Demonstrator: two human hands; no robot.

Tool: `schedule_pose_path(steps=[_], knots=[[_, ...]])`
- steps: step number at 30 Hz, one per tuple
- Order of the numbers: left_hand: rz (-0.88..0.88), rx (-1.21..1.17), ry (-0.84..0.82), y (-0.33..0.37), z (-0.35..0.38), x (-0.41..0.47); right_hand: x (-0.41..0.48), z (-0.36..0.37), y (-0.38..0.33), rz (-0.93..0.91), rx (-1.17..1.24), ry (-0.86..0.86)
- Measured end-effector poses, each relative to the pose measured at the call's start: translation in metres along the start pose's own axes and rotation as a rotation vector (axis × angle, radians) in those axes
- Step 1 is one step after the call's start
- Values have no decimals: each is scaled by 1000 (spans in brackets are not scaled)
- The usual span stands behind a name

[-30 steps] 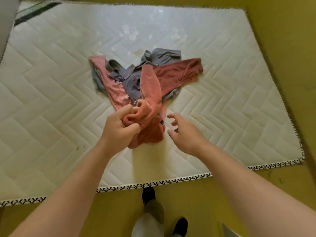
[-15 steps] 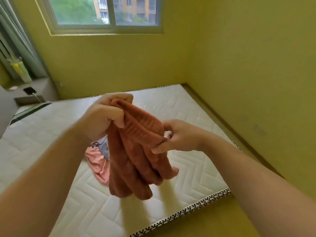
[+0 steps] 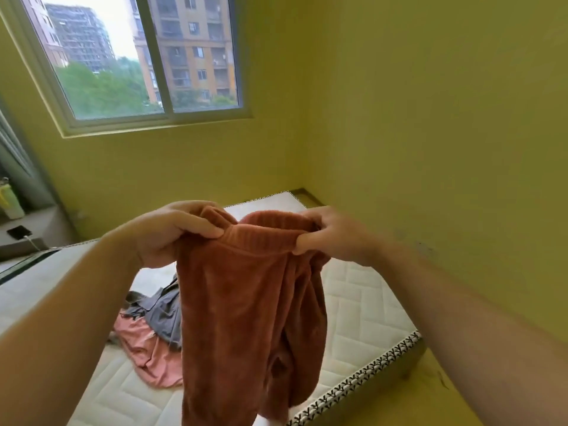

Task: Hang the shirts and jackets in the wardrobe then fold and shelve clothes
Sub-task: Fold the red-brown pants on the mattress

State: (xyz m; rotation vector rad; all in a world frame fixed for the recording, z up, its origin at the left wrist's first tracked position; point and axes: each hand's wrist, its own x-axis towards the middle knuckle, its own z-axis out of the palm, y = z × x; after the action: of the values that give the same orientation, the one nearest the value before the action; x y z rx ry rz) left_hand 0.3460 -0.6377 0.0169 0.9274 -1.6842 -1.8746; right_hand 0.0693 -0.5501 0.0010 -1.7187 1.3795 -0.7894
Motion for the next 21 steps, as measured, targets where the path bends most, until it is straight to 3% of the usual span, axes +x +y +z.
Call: schedule_pose_path(steps=[9,12,14,18,21], knots=[[281,374,-384,21,82,18,-40,-40,-58,-192,-3,98],[315,473,-378,26,99,25,-50,-49,-65,-209,-115,124],[337,459,-335,28,105,27,-59,-53,-66,-208,-171,129],[396,391,-406,29,115,31,-75,-56,-61,-208,-261,171],[410,550,-410,29,122,37,-81,-54,-54,-282,-458,206]])
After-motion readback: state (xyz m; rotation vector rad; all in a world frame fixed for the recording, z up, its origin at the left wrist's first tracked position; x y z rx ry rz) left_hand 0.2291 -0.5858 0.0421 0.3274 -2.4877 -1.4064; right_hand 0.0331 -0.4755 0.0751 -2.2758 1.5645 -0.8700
